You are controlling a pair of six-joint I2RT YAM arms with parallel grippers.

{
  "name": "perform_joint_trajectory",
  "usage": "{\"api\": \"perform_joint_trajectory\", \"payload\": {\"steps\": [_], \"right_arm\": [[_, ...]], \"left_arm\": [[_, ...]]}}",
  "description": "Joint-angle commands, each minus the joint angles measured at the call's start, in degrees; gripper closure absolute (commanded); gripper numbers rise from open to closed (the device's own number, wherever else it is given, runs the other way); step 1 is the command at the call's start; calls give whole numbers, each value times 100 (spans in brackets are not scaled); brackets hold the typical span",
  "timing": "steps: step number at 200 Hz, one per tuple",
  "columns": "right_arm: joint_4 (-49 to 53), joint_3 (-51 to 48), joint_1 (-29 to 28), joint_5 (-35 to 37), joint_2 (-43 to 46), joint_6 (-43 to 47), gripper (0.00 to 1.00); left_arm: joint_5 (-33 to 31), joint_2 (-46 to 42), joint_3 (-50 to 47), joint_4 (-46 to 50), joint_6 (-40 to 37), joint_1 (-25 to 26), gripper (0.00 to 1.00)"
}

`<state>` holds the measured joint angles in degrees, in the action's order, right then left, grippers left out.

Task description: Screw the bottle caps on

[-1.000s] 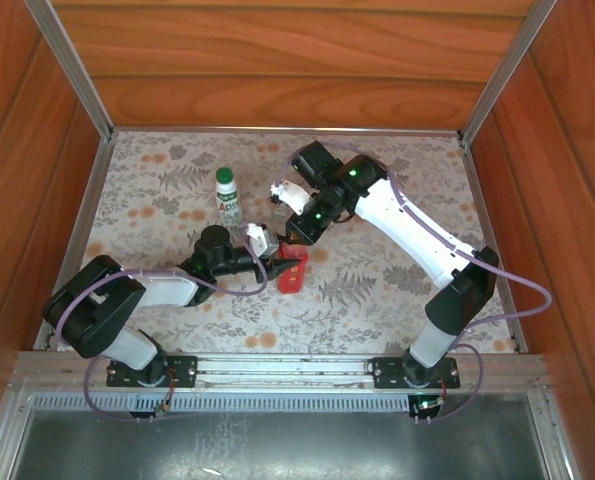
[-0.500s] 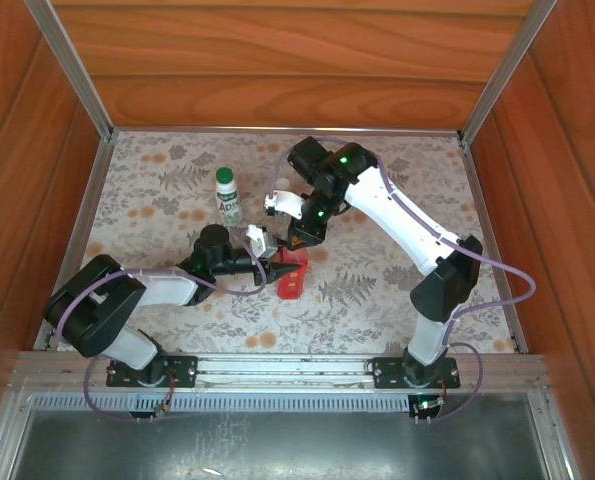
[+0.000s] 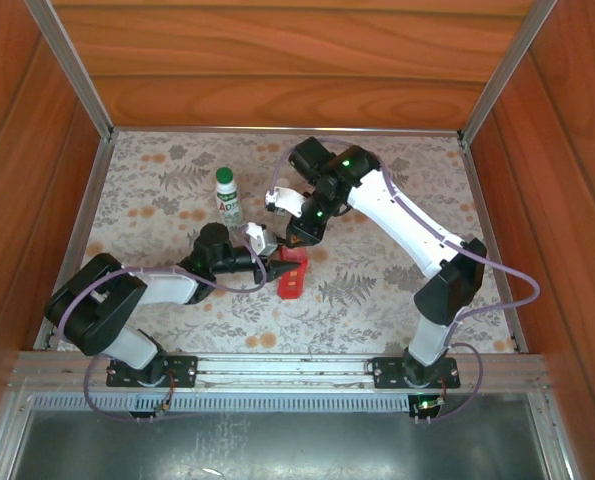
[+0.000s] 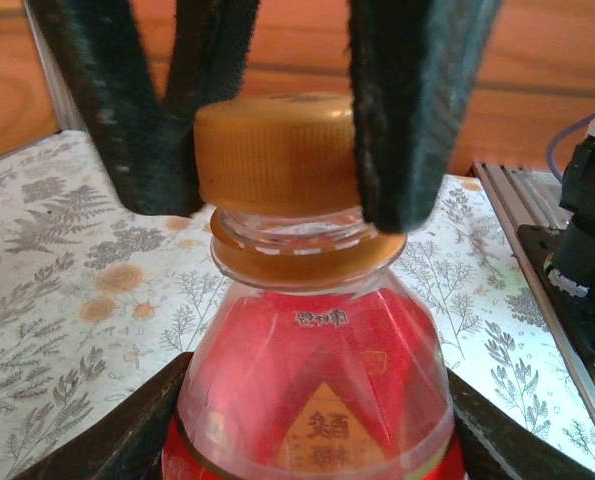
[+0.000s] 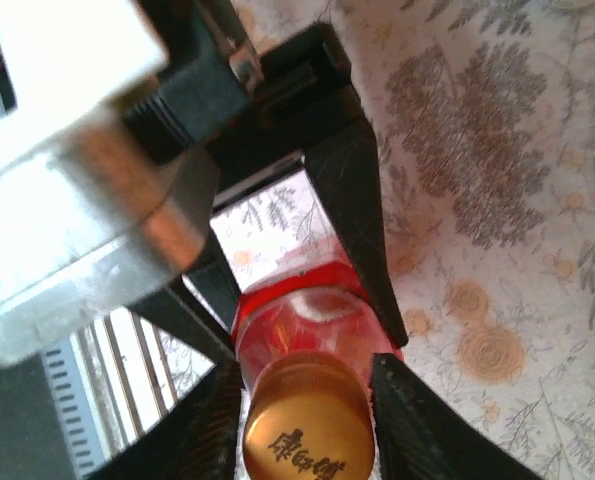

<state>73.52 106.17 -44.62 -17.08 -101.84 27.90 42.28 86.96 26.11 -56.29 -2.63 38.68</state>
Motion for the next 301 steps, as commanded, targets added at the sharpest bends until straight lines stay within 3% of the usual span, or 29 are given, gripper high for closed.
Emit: {"api": "perform_joint_trajectory", "payload": {"steps": [1, 17, 57, 119, 161, 187, 214, 257, 301], "right_arm": [[-569, -51, -55, 24, 345, -673, 51], [-716, -144, -53, 145, 503, -865, 42], [-1091, -543, -48, 232, 996, -1224, 36], [-944, -750, 119, 108, 1011, -1007, 48], [-792, -392, 297, 131, 709, -1787, 50], [-972, -733, 318, -10, 799, -1688, 49], [-1522, -1122, 368, 37, 964, -2663, 60], [-1420, -1176, 480, -690, 766, -3710, 79], [-1563, -1705, 555, -866, 1041, -3884, 84]], "left_arm": [[7, 208, -6, 637, 252, -44, 47], [37, 208, -3, 646, 280, -64, 47], [69, 207, 2, 659, 351, -86, 47], [256, 311, 44, 689, 431, -121, 47], [140, 303, -25, 689, 126, -122, 47], [63, 289, -71, 688, -5, -119, 47], [46, 313, -91, 689, -135, -114, 47], [14, 335, -112, 690, -173, -108, 47], [8, 322, -121, 689, -159, -116, 47]]}}
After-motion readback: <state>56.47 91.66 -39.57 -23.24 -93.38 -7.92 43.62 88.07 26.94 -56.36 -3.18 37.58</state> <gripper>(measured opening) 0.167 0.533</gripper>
